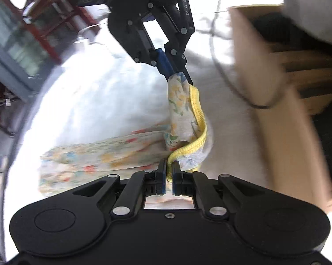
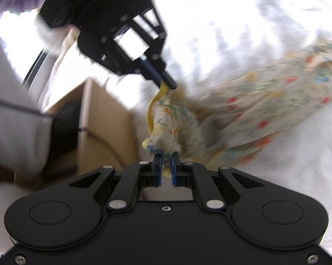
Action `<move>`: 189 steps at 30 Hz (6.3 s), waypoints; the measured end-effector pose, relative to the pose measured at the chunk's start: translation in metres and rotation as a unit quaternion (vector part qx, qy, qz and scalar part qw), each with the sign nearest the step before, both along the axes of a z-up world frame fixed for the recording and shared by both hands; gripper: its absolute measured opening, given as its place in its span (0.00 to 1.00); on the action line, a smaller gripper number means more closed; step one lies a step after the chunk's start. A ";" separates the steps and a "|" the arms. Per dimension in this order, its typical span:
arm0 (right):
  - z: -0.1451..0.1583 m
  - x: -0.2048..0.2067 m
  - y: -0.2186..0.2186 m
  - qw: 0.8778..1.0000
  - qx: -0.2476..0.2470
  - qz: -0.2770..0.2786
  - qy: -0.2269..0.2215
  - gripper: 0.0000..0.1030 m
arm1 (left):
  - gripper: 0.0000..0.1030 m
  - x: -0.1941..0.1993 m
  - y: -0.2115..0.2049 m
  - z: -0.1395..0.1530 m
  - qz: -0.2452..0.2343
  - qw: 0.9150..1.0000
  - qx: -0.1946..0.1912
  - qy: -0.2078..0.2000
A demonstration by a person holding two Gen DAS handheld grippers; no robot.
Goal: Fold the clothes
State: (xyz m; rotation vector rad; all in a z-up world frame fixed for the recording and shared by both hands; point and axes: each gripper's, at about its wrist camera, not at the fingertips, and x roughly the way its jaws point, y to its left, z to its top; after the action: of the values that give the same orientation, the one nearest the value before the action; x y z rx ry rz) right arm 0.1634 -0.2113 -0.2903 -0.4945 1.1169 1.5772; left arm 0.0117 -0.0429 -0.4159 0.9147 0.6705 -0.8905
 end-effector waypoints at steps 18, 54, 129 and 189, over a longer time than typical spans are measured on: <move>-0.084 0.088 0.072 0.975 -0.033 -0.199 -0.088 0.14 | 0.06 0.133 0.020 -0.054 0.241 0.970 -0.021 0.030; -0.114 -0.086 0.060 0.910 -0.023 0.154 -0.384 0.33 | 0.48 0.055 0.043 -0.011 0.188 0.980 0.060 0.023; -0.114 -0.149 0.051 0.817 0.001 0.217 -0.534 0.16 | 0.09 0.045 0.002 -0.045 0.254 0.954 -0.023 0.158; -0.053 -0.046 0.058 0.991 -0.059 0.111 -0.053 0.08 | 0.14 -0.007 -0.023 0.005 -0.090 0.962 0.095 0.239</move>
State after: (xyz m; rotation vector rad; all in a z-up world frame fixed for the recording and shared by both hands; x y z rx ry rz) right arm 0.1172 -0.1535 -0.3434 -0.7959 1.1076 1.6614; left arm 0.0049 -0.0658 -0.4105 0.9485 1.1151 -1.2445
